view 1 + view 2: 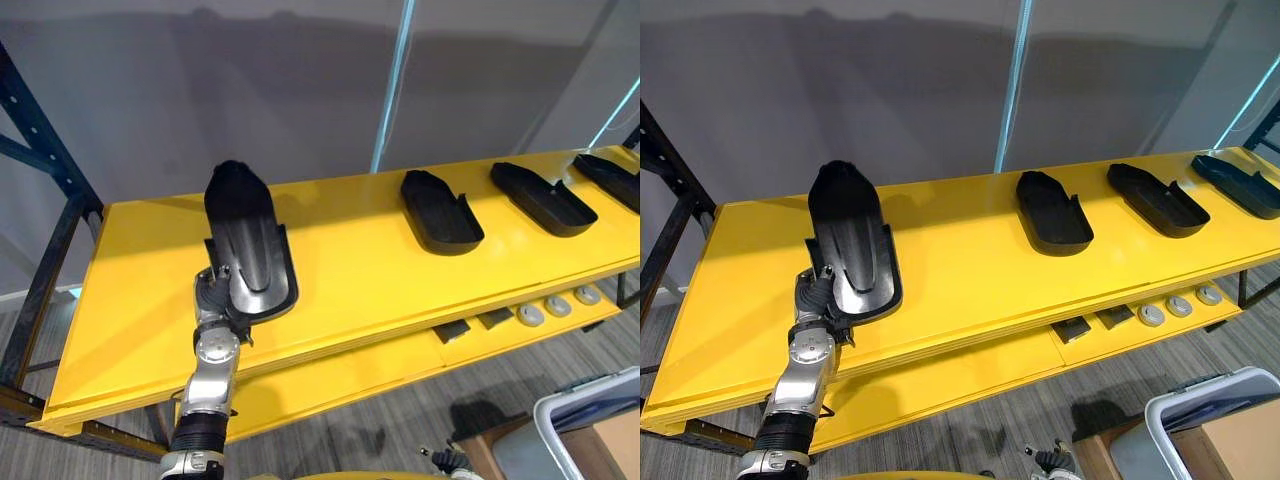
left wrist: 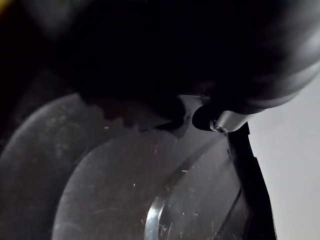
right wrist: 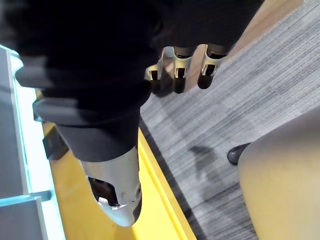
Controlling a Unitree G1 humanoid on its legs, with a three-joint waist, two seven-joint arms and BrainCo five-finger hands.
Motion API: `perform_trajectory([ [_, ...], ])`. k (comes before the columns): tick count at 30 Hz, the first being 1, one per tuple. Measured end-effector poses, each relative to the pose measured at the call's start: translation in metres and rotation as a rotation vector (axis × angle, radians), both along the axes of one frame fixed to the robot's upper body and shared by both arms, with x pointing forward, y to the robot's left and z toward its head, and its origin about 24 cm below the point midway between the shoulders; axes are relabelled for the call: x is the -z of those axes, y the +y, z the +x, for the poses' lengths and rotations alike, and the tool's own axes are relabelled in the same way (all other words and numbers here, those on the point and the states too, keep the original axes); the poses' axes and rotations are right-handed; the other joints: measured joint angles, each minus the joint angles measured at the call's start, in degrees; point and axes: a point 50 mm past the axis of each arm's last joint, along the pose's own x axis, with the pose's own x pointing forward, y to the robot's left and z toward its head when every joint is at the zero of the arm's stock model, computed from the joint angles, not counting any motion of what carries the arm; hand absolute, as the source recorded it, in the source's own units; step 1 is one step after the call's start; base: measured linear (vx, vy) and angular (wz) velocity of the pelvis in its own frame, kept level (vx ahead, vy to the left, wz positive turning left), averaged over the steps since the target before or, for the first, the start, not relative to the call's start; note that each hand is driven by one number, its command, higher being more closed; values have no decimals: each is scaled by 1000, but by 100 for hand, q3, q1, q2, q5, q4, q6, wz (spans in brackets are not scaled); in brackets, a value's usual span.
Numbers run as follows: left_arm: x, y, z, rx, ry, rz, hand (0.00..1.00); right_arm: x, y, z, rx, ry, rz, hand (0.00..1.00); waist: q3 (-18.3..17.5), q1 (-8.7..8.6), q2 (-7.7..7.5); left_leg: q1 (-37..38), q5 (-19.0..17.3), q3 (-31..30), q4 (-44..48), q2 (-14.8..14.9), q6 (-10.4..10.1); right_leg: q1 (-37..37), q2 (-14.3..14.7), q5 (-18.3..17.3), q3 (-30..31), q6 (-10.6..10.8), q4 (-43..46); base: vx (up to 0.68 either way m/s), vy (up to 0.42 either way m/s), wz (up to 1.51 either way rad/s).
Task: Walk over and take plastic housings, then place them on the shelf
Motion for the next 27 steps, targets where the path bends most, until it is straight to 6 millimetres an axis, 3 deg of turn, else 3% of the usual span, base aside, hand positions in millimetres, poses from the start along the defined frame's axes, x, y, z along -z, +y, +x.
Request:
perform_trajectory([
  [15, -3, 6, -3, -88, -32, -16, 0, 0, 0, 0, -13, 4, -7, 0, -16, -7, -2, 115, 260, 11, -421, -89, -22, 8, -10, 120, 17, -26, -157, -5, -2, 1],
  [27, -28, 2, -1, -121, -147, 20, 0, 2, 0, -3, 14, 17, 1, 0, -20, 3, -24, 40, 215, 24, -338, -70, 18, 7, -1, 96, 75, 3, -148, -10, 0, 0],
])
